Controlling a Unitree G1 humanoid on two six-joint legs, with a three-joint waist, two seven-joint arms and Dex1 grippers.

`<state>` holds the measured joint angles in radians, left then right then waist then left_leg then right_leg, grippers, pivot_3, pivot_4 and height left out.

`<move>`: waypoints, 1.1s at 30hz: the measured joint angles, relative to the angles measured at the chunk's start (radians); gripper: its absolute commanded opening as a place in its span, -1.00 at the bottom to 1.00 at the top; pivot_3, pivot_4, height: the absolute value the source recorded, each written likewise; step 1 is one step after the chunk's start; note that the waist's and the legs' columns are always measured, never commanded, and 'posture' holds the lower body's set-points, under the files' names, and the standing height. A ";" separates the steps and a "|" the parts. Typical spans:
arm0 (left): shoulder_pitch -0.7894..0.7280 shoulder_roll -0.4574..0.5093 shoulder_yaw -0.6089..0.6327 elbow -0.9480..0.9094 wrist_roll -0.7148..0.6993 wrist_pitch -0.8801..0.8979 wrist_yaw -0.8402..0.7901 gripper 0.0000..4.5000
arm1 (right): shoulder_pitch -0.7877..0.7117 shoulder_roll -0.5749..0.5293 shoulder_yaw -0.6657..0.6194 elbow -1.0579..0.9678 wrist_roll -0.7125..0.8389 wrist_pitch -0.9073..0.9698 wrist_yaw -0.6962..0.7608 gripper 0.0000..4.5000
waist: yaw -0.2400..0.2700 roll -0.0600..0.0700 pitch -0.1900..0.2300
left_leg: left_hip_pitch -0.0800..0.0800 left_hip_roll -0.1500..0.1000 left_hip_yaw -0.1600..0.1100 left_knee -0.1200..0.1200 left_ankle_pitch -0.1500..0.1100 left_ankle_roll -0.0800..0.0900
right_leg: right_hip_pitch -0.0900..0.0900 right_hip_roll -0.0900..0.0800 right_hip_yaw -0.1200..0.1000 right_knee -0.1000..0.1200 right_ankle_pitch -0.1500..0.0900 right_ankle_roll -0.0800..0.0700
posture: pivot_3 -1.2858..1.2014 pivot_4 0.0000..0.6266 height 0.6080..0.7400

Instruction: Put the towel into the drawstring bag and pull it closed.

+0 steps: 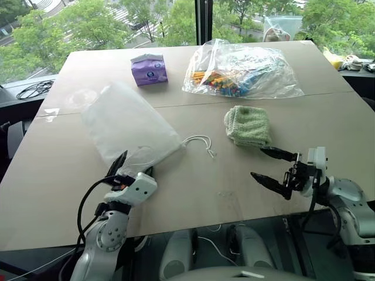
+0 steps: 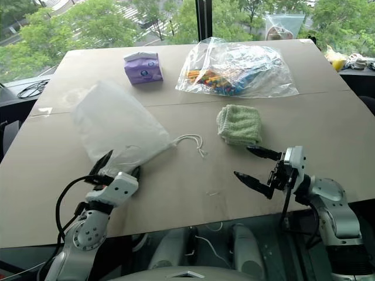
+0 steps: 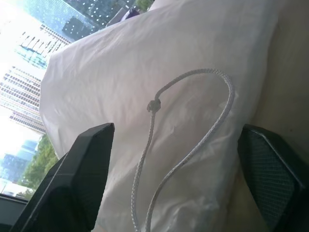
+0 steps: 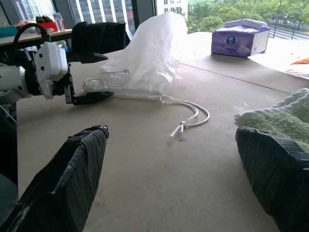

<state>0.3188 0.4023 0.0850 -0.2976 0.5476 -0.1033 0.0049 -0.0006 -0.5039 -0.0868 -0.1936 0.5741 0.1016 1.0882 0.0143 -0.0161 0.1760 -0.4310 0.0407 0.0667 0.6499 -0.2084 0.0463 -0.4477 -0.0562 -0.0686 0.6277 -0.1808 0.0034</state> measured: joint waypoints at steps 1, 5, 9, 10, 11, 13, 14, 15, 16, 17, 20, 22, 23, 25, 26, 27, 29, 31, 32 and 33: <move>-0.001 0.000 0.003 0.002 0.003 0.002 0.004 0.00 | 0.000 0.001 0.000 0.000 -0.002 -0.001 -0.002 1.00 | 0.000 0.000 0.000 | 0.000 0.000 0.000 0.000 0.000 0.000 | 0.000 0.000 0.000 0.000 0.000 0.000 | 0.03 -0.52 1.00; -0.019 0.013 0.027 -0.002 0.026 -0.011 0.040 -0.82 | 0.000 0.013 0.000 0.000 -0.004 -0.004 -0.008 1.00 | 0.001 0.000 0.000 | 0.000 0.000 0.001 0.000 0.000 0.000 | 0.000 -0.001 0.000 0.000 0.000 0.000 | 0.03 -0.52 1.00; -0.037 0.026 0.038 0.006 0.040 -0.013 0.049 -0.99 | 0.000 0.022 0.000 0.004 -0.008 -0.015 -0.012 1.00 | 0.001 0.000 -0.001 | 0.001 0.000 0.002 0.000 0.000 0.000 | 0.000 -0.001 0.000 0.000 0.000 0.000 | 0.03 -0.52 1.00; -0.046 0.028 0.040 0.007 0.040 -0.013 0.049 -0.99 | 0.000 0.024 0.000 0.010 -0.009 -0.019 -0.018 1.00 | 0.001 0.000 -0.001 | 0.000 0.000 0.002 0.000 0.000 0.000 | 0.000 -0.001 0.000 0.000 0.000 0.000 | 0.03 -0.52 1.00; -0.049 0.029 0.042 0.008 0.040 -0.013 0.049 -0.99 | -0.001 0.025 0.000 0.012 -0.010 -0.020 -0.019 1.00 | 0.001 0.000 -0.001 | 0.000 0.000 0.002 0.000 0.000 0.000 | 0.000 -0.001 0.000 0.000 0.000 0.000 | 0.03 -0.52 1.00; -0.074 0.027 0.054 0.010 0.029 -0.005 0.044 -0.99 | -0.005 0.034 0.000 0.018 -0.016 -0.021 -0.033 1.00 | 0.001 0.000 -0.001 | 0.000 0.000 0.002 0.001 0.000 0.000 | 0.000 -0.001 0.000 0.000 0.000 0.000 | 0.03 -0.52 1.00; -0.089 0.026 0.061 0.010 0.018 0.002 0.042 -0.99 | -0.011 0.038 0.000 0.018 -0.018 -0.021 -0.038 1.00 | 0.001 0.000 -0.001 | 0.000 0.000 0.002 0.001 0.000 0.000 | 0.000 -0.001 0.000 0.000 0.000 0.000 | 0.03 -0.52 1.00; -0.109 0.021 0.069 0.010 0.003 0.019 0.034 -0.99 | -0.020 0.040 0.001 0.018 -0.027 -0.021 -0.052 1.00 | 0.001 0.000 -0.001 | 0.000 0.000 0.003 0.001 0.000 0.000 | 0.000 -0.001 0.000 0.000 0.001 0.000 | 0.03 -0.52 1.00; -0.139 0.013 0.078 0.008 -0.011 0.046 0.026 -0.99 | -0.036 0.042 0.002 0.019 -0.049 -0.022 -0.078 1.00 | 0.001 0.000 -0.001 | 0.000 0.000 0.003 0.001 0.000 0.000 | 0.000 0.000 0.000 0.000 0.001 0.000 | 0.03 -0.52 1.00; -0.166 0.003 0.086 0.004 -0.026 0.069 0.020 -0.99 | -0.057 0.046 0.004 0.020 -0.073 -0.023 -0.107 1.00 | 0.001 0.000 -0.001 | 0.000 0.000 0.003 0.002 0.000 0.000 | 0.000 0.000 0.000 0.000 0.002 0.000 | 0.03 -0.52 1.00; -0.249 -0.016 0.109 -0.011 -0.083 0.131 -0.005 -0.99 | -0.143 0.073 0.023 0.057 -0.260 -0.060 -0.290 1.00 | 0.000 0.000 -0.001 | 0.000 0.000 0.005 0.003 0.000 0.000 | 0.000 0.001 0.001 0.001 0.004 0.000 | 0.03 -0.52 1.00; -0.294 -0.051 0.122 -0.049 -0.131 0.204 -0.026 -0.99 | -0.189 0.084 0.042 0.083 -0.379 -0.064 -0.407 1.00 | 0.000 0.000 -0.001 | 0.000 -0.001 0.006 0.003 0.001 0.001 | 0.000 0.003 0.001 0.001 0.005 0.001 | 0.03 -0.52 1.00; -0.316 -0.073 0.127 -0.060 -0.149 0.235 -0.030 -0.99 | -0.200 0.088 0.048 0.089 -0.403 -0.062 -0.431 1.00 | 0.001 -0.001 -0.001 | 0.000 -0.001 0.006 0.003 0.002 0.004 | 0.000 0.003 0.001 0.001 0.005 0.001 | 0.03 -0.52 1.00; -0.371 -0.111 0.141 -0.097 -0.189 0.344 -0.051 -0.99 | -0.231 0.104 0.076 0.090 -0.434 -0.050 -0.467 1.00 | 0.001 -0.002 -0.001 | 0.000 -0.002 0.005 0.003 0.003 0.005 | 0.000 0.004 0.001 0.002 0.006 0.002 | 0.03 -0.52 1.00; -0.389 -0.114 0.141 -0.107 -0.198 0.372 -0.057 -0.99 | -0.239 0.110 0.085 0.090 -0.437 -0.047 -0.469 1.00 | 0.001 -0.002 -0.001 | 0.000 -0.002 0.005 0.003 0.003 0.005 | 0.000 0.004 0.001 0.002 0.007 0.003 | 0.03 -0.52 1.00; -0.411 -0.116 0.141 -0.126 -0.207 0.413 -0.072 -0.99 | -0.245 0.115 0.092 0.090 -0.437 -0.046 -0.469 1.00 | 0.001 -0.002 -0.001 | 0.000 -0.002 0.005 0.003 0.003 0.005 | 0.000 0.005 0.001 0.002 0.007 0.004 | 0.03 -0.52 1.00; -0.446 -0.121 0.141 -0.155 -0.230 0.476 -0.092 -0.99 | -0.246 0.118 0.096 0.094 -0.437 -0.046 -0.469 1.00 | 0.000 -0.002 -0.001 | 0.000 -0.002 0.005 0.003 0.003 0.005 | 0.000 0.005 0.002 0.002 0.007 0.005 | 0.03 -0.52 1.00; -0.461 -0.122 0.141 -0.165 -0.240 0.512 -0.102 -0.99 | -0.245 0.118 0.098 0.099 -0.438 -0.046 -0.469 1.00 | 0.000 -0.002 -0.001 | 0.000 -0.002 0.006 0.003 0.003 0.005 | 0.000 0.005 0.002 0.002 0.007 0.005 | 0.03 -0.52 1.00; -0.471 -0.122 0.141 -0.165 -0.246 0.539 -0.111 -0.99 | -0.245 0.118 0.099 0.102 -0.439 -0.045 -0.472 1.00 | -0.001 -0.002 -0.001 | 0.000 -0.002 0.006 0.003 0.003 0.005 | 0.000 0.005 0.003 0.002 0.007 0.004 | 0.03 -0.52 1.00; -0.477 -0.121 0.141 -0.165 -0.248 0.557 -0.114 -0.99 | -0.247 0.120 0.098 0.106 -0.439 -0.038 -0.485 1.00 | -0.002 -0.002 -0.001 | 0.000 -0.002 0.005 0.003 0.003 0.005 | 0.000 0.006 0.003 0.003 0.007 0.004 | 0.03 -0.52 1.00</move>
<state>-0.1582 0.2813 0.2255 -0.4628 0.2992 0.4536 -0.1091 -0.2472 -0.3843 0.0108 -0.0879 0.1354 0.0639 0.6036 0.0123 -0.0180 0.1746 -0.4306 0.0388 0.0721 0.6533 -0.2053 0.0514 -0.4475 -0.0506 -0.0658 0.6302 -0.1737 0.0075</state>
